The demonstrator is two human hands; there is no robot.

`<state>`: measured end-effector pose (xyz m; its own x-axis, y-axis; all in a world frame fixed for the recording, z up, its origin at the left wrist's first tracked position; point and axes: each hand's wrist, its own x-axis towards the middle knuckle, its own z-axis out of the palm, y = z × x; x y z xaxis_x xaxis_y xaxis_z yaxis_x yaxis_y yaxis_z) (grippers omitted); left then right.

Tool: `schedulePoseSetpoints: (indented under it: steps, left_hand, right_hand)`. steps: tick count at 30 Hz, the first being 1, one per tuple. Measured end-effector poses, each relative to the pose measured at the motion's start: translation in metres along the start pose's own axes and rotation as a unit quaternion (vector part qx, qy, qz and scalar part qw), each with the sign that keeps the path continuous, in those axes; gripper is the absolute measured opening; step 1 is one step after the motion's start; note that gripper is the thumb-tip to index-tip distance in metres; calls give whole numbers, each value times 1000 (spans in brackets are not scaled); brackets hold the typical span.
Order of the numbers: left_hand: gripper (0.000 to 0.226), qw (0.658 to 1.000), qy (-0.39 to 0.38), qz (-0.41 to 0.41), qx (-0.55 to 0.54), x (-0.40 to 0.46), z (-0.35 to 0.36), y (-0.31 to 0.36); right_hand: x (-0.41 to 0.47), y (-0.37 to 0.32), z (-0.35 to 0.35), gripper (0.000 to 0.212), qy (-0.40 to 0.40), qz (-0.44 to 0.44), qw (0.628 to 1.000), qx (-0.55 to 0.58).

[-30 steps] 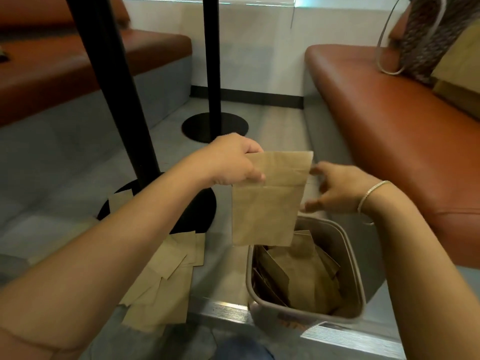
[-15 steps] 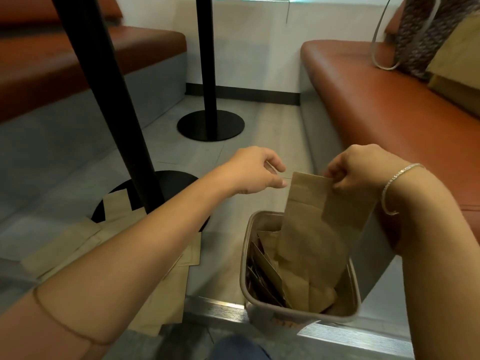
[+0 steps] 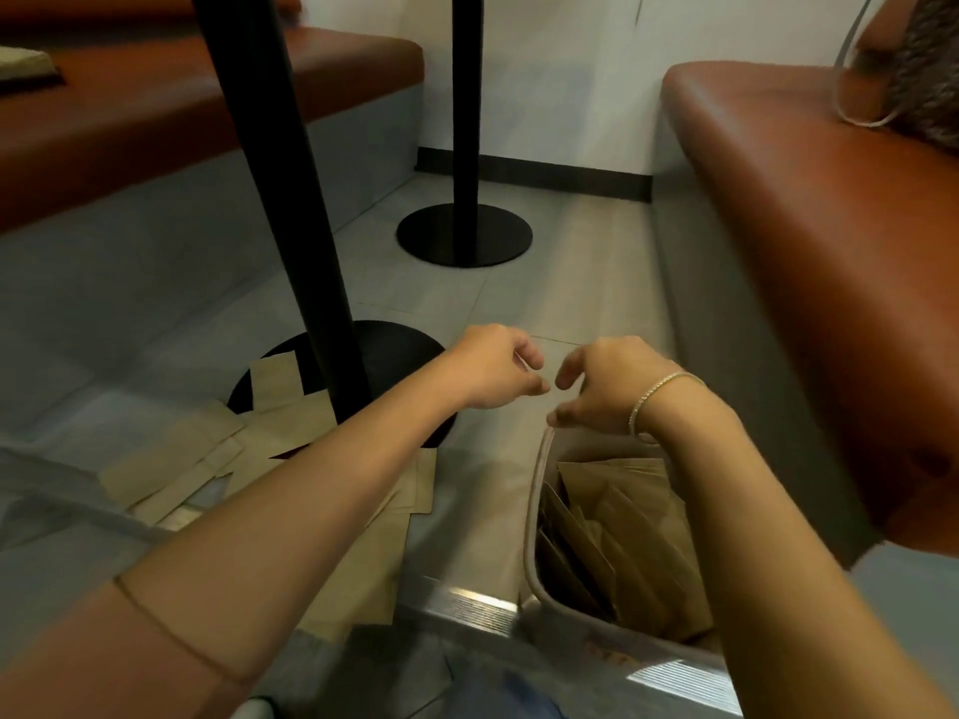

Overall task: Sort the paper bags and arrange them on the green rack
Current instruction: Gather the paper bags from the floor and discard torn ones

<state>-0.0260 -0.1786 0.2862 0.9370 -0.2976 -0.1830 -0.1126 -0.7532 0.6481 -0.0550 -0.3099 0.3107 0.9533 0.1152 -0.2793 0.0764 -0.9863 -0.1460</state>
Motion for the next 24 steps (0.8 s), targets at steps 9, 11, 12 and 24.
schedulePoseSetpoints:
  steps: [9, 11, 12, 24]
  left_hand:
    - [29, 979, 23, -180, 89, -3, -30, -146]
    - [22, 970, 17, -222, 95, -11, -42, -184]
    - [16, 963, 7, -245, 109, -16, -47, -203]
    - [42, 915, -98, -352, 172, -28, -15, -365]
  right_hand:
    - [69, -120, 77, 42, -13, -91, 994, 65]
    - [84, -143, 101, 35, -28, -85, 993, 82]
    - [92, -153, 114, 31, -35, -79, 992, 86]
    - [166, -181, 277, 60, -114, 58, 987, 95]
